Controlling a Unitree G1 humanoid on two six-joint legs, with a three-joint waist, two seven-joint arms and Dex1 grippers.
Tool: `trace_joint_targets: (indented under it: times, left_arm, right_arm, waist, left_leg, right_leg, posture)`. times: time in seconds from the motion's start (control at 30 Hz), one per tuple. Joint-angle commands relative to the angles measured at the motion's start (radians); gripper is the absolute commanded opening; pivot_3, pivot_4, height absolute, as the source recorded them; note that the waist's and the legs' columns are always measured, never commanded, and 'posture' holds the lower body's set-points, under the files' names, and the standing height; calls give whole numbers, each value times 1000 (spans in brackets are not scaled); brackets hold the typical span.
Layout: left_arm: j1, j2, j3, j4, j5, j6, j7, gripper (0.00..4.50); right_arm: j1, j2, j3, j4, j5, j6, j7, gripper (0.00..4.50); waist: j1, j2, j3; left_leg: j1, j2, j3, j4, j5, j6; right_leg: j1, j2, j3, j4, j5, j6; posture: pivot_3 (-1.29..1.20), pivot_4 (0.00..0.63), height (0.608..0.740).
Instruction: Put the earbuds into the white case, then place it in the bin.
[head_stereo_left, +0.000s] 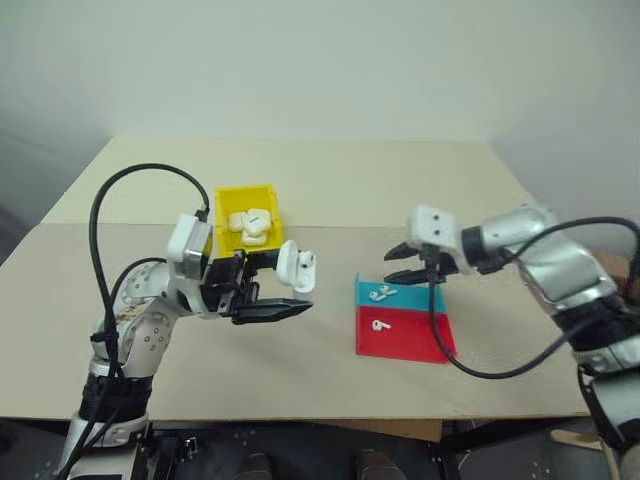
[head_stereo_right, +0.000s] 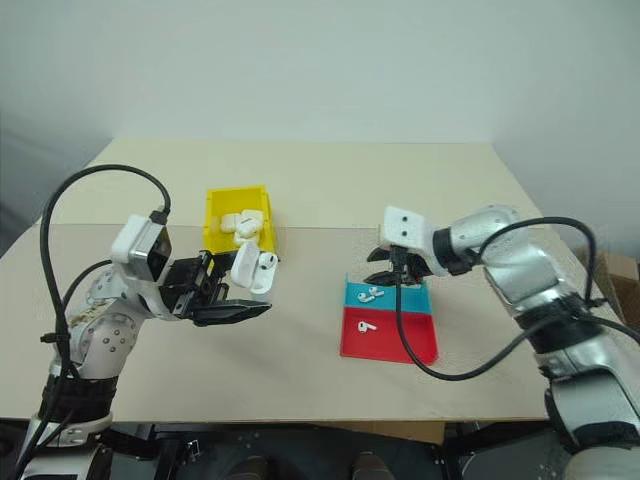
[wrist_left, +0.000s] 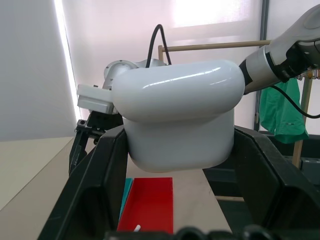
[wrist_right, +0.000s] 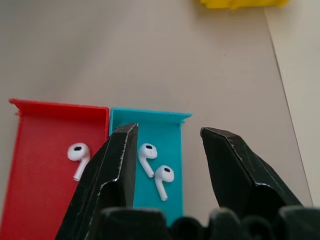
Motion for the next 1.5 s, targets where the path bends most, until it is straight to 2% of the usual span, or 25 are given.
trace_joint_targets:
  times: [0.03,0.23,0.43,0.8,0.93,1.0,1.17,1.3,1.37,1.43,1.5]
  left_arm:
    - [4,16,29,-44,-27,-4,7,2843]
    - [4,24,32,-53,-21,-7,14,2843]
    - [6,24,37,-64,-23,-10,27,2843]
    - [33,36,49,-97,-25,-10,41,2843]
    - [44,41,52,-109,-29,-10,47,2843]
    - [48,42,54,-113,-30,-10,48,2843]
    - [49,44,53,-110,-30,-10,45,2843]
    - [34,38,42,-93,-30,-7,35,2843]
    - [23,34,37,-82,-30,-6,31,2843]
    - [12,29,31,-68,-28,-7,23,2843]
    - [-2,21,24,-51,-28,-9,13,2843]
  right_arm:
    - [-65,48,47,121,-103,-189,86,2378]
    - [-157,162,123,375,-254,-387,156,2378]
    - [-212,240,128,566,-364,-506,103,2378]
    - [-227,298,113,705,-439,-580,98,2378]
    - [-222,310,106,719,-450,-587,97,1483]
    - [-220,313,101,720,-452,-584,99,801]
    - [-206,307,80,704,-444,-567,105,801]
    - [-176,271,8,628,-384,-510,121,801]
    - [-145,247,-64,532,-304,-408,154,801]
    - [-83,219,-167,367,-159,-224,204,801]
    - [1,194,-301,153,63,68,242,801]
  waist:
    - [2,0,0]
    - [2,1,1]
    - [0,2,1]
    - [-2,3,2]
    - [-4,3,2]
    - [-3,3,2]
    - [-2,3,2]
    - [-2,3,2]
    - [3,4,3]
    - [5,5,4]
    - [8,5,4]
  left_leg:
    - [0,0,0,0,0,0]
    - [0,0,0,0,0,0]
    - [0,0,0,0,0,0]
    - [2,0,0,0,0,0]
    - [3,0,0,0,0,0]
    - [3,0,0,0,0,0]
    - [3,0,0,0,0,0]
    - [3,0,0,0,0,0]
    - [2,0,0,0,0,0]
    - [2,0,0,0,0,0]
    - [2,0,0,0,0,0]
  right_leg:
    - [0,0,0,0,0,0]
    - [0,0,0,1,0,0]
    - [0,0,0,1,0,0]
    - [1,0,0,2,0,-1]
    - [2,0,0,2,0,-1]
    - [2,0,0,3,0,-1]
    - [2,0,0,3,0,-1]
    - [2,0,0,2,0,-1]
    - [2,0,0,2,0,-1]
    - [2,0,0,2,0,-1]
    - [2,0,-1,2,0,-1]
  posture:
    - [0,150,740]
    - [0,150,740]
    - [0,150,740]
    - [0,150,740]
    - [0,150,740]
    - [0,150,740]
    - [0,150,740]
    - [0,150,740]
    - [0,150,740]
    - [0,150,740]
    - [0,150,740]
